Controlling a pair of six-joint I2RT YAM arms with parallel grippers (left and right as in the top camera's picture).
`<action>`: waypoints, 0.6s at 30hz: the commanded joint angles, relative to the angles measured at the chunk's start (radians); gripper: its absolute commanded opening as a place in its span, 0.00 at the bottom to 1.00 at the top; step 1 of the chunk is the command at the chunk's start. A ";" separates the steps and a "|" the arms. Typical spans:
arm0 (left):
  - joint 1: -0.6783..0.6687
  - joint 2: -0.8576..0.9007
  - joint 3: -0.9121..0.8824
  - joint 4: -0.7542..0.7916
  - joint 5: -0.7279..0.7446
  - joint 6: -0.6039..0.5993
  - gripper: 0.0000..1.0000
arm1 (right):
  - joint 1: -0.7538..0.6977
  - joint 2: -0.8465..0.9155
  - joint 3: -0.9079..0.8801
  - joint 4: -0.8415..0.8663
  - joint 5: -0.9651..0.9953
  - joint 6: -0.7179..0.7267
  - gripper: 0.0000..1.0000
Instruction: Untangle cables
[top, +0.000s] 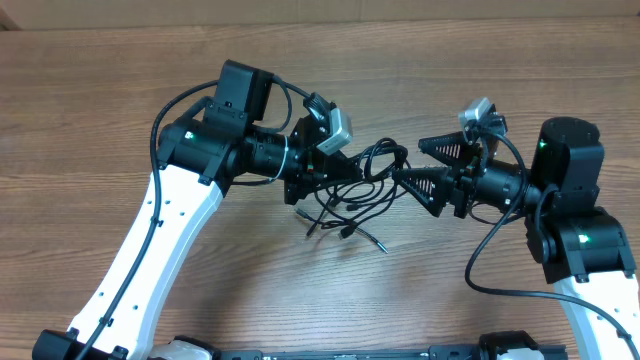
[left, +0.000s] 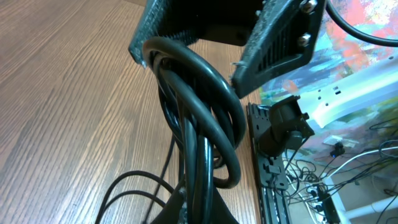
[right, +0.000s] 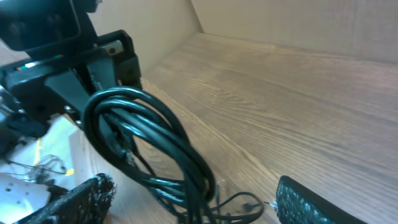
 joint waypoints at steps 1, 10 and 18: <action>-0.007 0.001 0.013 -0.001 0.016 0.027 0.04 | 0.004 -0.003 0.009 -0.013 0.040 -0.042 0.81; -0.067 0.001 0.013 0.086 -0.323 -0.271 0.04 | 0.004 -0.003 0.009 -0.063 -0.068 0.148 0.83; -0.236 0.001 0.013 0.148 -0.472 -0.290 0.04 | 0.004 -0.003 0.009 -0.059 -0.179 0.147 0.82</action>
